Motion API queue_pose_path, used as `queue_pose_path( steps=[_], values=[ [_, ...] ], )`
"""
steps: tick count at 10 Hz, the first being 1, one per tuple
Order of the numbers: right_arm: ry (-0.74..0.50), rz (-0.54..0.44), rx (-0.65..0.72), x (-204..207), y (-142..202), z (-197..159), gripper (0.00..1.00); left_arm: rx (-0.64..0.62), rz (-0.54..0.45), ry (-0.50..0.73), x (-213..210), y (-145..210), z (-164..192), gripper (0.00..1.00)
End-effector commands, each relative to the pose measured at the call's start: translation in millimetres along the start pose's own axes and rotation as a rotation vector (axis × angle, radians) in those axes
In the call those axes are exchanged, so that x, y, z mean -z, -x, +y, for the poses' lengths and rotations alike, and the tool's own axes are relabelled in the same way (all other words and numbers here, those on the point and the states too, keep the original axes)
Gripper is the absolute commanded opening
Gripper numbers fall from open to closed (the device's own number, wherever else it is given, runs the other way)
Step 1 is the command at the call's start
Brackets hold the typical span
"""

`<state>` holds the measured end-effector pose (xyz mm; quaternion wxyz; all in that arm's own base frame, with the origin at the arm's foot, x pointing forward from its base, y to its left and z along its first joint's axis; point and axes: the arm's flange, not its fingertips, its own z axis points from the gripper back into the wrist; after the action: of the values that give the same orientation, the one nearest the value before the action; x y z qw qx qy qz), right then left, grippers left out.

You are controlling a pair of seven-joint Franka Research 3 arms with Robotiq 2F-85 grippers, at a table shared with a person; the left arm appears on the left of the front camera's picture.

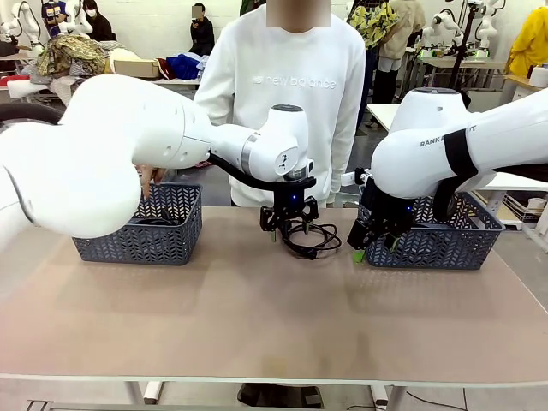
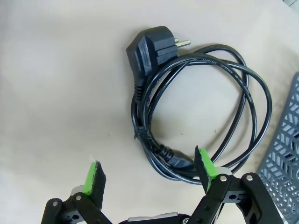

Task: Organize the cables according to human instructions.
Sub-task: Pick up a bundle of cables and place it in the basket indicated by the human.

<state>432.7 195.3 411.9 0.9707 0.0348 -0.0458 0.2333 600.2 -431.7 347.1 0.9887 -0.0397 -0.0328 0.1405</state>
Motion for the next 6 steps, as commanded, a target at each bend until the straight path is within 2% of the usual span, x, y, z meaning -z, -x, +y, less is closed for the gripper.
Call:
queue_pose_path(
  steps=[1, 6],
  values=[
    [0.000, -0.005, 0.000, -2, 0, 0, 1.00, -0.024, -0.022, -0.030, 2, -3, -6, 1.00],
    [0.000, -0.005, 0.000, -2, 0, 0, 1.00, -0.030, -0.039, -0.042, 14, -4, -5, 1.00]
  ],
)
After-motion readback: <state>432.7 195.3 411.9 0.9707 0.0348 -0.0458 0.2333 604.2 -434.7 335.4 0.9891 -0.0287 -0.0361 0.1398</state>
